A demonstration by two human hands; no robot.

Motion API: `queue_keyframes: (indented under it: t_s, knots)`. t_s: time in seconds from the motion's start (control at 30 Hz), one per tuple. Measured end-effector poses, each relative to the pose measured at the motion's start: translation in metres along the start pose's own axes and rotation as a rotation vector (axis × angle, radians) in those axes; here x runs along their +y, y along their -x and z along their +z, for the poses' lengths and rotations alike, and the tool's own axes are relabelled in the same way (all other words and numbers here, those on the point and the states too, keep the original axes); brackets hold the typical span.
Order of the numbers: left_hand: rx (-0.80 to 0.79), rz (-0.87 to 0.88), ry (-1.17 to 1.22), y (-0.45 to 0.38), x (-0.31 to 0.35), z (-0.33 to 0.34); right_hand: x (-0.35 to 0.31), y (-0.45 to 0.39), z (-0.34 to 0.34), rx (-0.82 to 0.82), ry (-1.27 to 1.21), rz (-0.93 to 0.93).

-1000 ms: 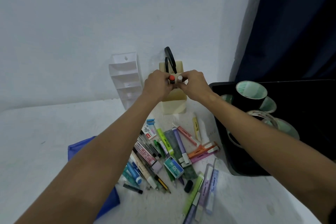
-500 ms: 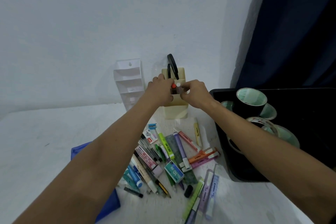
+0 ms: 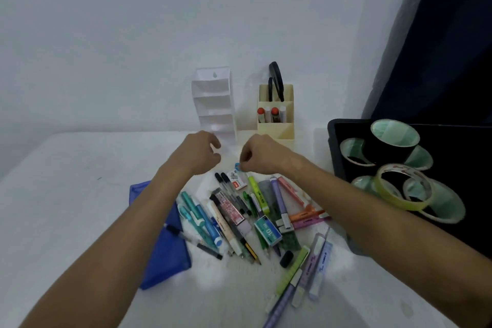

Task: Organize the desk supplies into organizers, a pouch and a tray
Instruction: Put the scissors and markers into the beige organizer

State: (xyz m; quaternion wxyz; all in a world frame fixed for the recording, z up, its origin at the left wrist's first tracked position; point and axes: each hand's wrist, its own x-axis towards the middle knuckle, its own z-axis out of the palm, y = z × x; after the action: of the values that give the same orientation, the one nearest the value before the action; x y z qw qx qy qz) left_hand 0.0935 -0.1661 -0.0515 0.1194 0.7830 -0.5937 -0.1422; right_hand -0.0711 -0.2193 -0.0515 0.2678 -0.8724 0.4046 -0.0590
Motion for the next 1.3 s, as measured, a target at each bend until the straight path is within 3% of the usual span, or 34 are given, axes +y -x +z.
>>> queue_keyframes:
  t_s: [0.13,0.27,0.47,0.77,1.0,1.17,1.3]
  knots:
    - [-0.153,-0.016,-0.027,0.012,-0.02,0.013,-0.007,0.003,0.024,-0.257,0.211,0.081]
    - [-0.198,0.112,-0.065,0.022,-0.023,0.03,-0.008,0.01,0.036,-0.3,0.243,0.06]
    - [-0.231,0.299,-0.157,0.026,-0.026,0.051,-0.003,0.009,0.045,-0.287,0.197,0.086]
    - [-0.195,0.339,-0.333,0.022,-0.027,0.047,0.006,0.002,0.037,-0.282,0.068,0.211]
    - [-0.242,0.467,-0.396,0.023,-0.018,0.051,0.012,0.001,0.026,-0.279,-0.038,0.266]
    - [-0.211,0.454,-0.411,0.02,-0.019,0.049,0.013,0.0,0.022,-0.294,-0.12,0.279]
    - [-0.116,0.34,-0.4,0.014,-0.02,0.035,0.01,0.005,-0.001,-0.152,-0.24,0.224]
